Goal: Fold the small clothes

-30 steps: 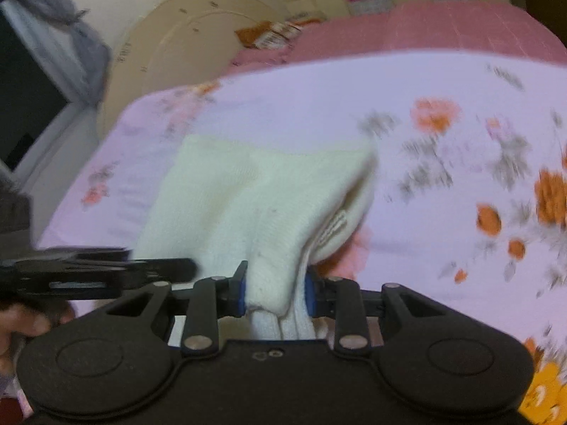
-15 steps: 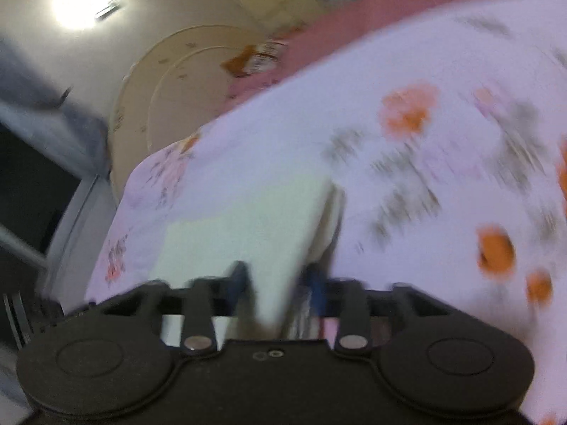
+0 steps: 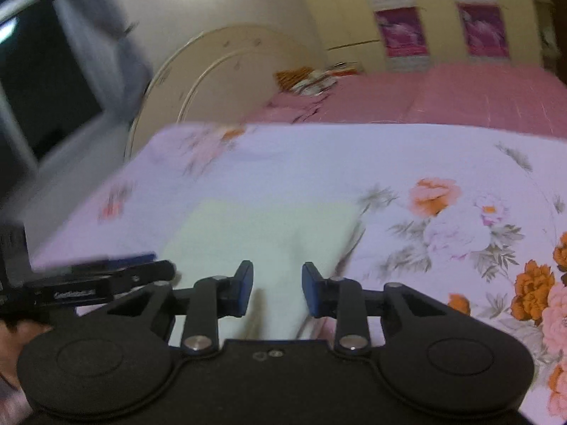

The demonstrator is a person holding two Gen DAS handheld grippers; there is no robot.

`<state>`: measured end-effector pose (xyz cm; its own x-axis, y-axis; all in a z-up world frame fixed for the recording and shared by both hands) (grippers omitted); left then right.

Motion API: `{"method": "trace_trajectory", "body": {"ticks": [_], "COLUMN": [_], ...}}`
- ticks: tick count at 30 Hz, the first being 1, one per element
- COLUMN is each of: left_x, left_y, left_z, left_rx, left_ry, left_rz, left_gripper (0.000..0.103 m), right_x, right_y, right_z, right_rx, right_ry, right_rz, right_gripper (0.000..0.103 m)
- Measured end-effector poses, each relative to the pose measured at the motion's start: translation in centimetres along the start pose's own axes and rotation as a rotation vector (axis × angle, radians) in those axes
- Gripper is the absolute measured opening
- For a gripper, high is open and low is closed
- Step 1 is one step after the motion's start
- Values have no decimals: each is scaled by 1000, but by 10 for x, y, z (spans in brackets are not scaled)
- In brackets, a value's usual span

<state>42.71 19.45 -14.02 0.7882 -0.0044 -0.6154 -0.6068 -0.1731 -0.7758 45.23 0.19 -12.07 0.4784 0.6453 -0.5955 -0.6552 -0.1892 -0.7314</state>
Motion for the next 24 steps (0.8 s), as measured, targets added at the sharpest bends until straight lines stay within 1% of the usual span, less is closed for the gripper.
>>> {"method": "trace_trajectory", "body": {"ticks": [1, 2, 3, 4, 5, 6, 8, 9, 10, 11, 12, 13, 14, 15, 17, 19, 21, 23, 24], "left_x": [0, -2, -4, -11, -18, -24, -37, -43, -55, -64, -74, -86, -98, -109, -134, -157, -178, -196, -206], "left_y": [4, 6, 7, 6, 6, 8, 15, 18, 24, 27, 30, 31, 33, 36, 41, 45, 49, 51, 52], "left_z": [4, 7, 11, 12, 11, 8, 6, 5, 2, 0, -2, -4, -7, -11, -19, -28, -38, -48, -52], "left_rx": [-44, -77, -105, -122, -121, -119, -123, -125, -129, -133, -135, -130, -122, -115, -101, -65, -28, 11, 27], "left_ry": [-5, -18, -26, -33, -30, -25, -18, -20, -27, -36, -46, -48, -43, -44, -43, -24, -24, -24, -21], "left_rz": [3, 10, 13, 7, -2, -4, 5, 11, 19, 19, 11, -1, 1, 7, 2, -4, -18, -25, -33], "left_gripper": [77, 80, 80, 80, 81, 81, 81, 83, 87, 101, 103, 103, 103, 103, 103, 103, 103, 103, 103], "right_x": [7, 15, 17, 15, 8, -2, -17, -26, -33, -43, -51, -59, -69, -79, -97, -115, -133, -142, -151], "right_y": [8, 17, 20, 18, 15, 13, 12, 15, 19, 24, 29, 32, 39, 46, 55, 63, 72, 76, 78], "right_z": [2, -2, -8, -11, -14, -12, -1, 6, 10, 13, 17, 22, 27, 32, 40, 50, 61, 69, 76], "right_rx": [-37, -62, -41, 2, 40, 37, 18, 16, 16, 16, 19, 29, 42, 55, 79, 96, 107, 107, 103], "right_ry": [45, 116, 143, 153, 189, 212, 199, 183, 177, 176, 176, 177, 179, 177, 188, 195, 206, 229, 243], "right_rz": [36, 86, 88, 85, 85, 70, 56, 65, 72, 72, 68, 64, 60, 55, 50, 32, 25, 18, 3], "right_gripper": [29, 29, 37, 36, 34, 31, 36, 39, 44, 49, 63, 75, 78, 79, 86, 103, 102, 102, 102]}}
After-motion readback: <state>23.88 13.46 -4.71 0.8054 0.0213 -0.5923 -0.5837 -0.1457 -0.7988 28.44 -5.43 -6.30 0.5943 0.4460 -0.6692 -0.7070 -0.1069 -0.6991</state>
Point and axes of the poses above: each gripper's, at about its wrist camera, not at the fingertips, and x roughly the way its jaws point, z to its left, y to its underside, the point moved 7 cm from there along x, roughly the way its jaws point, and after that the axes turned 4 degrees about x, right-handed, at the moved point
